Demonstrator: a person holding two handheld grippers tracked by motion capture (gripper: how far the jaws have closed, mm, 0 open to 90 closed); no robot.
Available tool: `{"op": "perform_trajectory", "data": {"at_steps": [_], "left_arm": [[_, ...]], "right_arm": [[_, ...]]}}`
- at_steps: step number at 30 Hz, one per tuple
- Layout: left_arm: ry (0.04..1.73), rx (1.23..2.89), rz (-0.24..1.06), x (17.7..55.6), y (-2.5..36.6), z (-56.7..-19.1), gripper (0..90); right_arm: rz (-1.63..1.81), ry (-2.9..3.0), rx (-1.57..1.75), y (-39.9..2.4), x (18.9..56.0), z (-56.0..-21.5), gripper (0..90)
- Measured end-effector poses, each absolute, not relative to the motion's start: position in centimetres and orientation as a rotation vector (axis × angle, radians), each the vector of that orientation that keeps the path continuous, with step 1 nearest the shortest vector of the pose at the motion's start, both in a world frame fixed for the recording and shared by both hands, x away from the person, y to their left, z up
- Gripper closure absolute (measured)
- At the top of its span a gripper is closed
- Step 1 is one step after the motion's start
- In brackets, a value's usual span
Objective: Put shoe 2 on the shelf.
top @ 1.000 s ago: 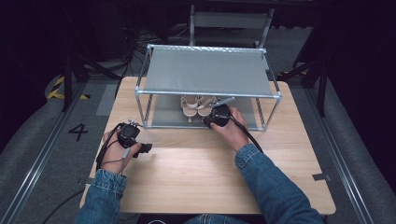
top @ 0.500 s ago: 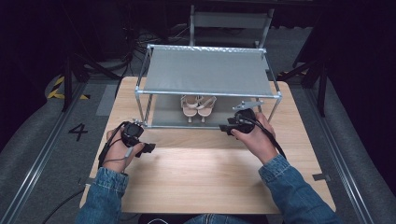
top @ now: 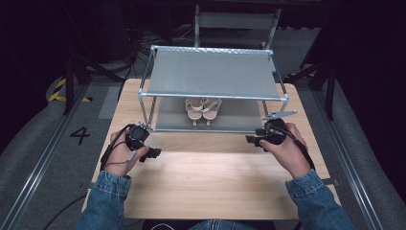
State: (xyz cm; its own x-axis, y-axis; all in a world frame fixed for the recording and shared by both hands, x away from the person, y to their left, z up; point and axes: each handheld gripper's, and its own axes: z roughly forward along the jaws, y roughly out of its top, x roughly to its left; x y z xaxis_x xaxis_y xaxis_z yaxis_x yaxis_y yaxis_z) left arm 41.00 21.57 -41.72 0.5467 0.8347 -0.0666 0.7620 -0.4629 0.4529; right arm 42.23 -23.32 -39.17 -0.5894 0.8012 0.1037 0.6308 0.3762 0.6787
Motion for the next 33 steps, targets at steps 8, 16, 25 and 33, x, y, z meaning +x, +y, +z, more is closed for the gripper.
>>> {"op": "perform_trajectory", "data": {"at_steps": [8,16,25,33], "left_arm": [[1.358,2.336,0.223,41.2,22.6,-41.5,20.4],[1.373,2.337,0.211,41.3,23.3,-41.7,19.6],[1.37,2.356,0.206,41.2,24.4,-42.2,18.7],[1.371,2.368,0.196,41.2,24.3,-42.4,18.3]], "right_arm": [[0.879,2.432,1.403,-26.6,41.9,-39.8,44.7],[0.792,2.43,1.459,-29.2,42.3,-40.9,38.4],[0.696,2.433,1.501,-31.4,42.8,-42.2,37.1],[0.631,2.476,1.557,-31.5,42.8,-43.0,38.2]]}}
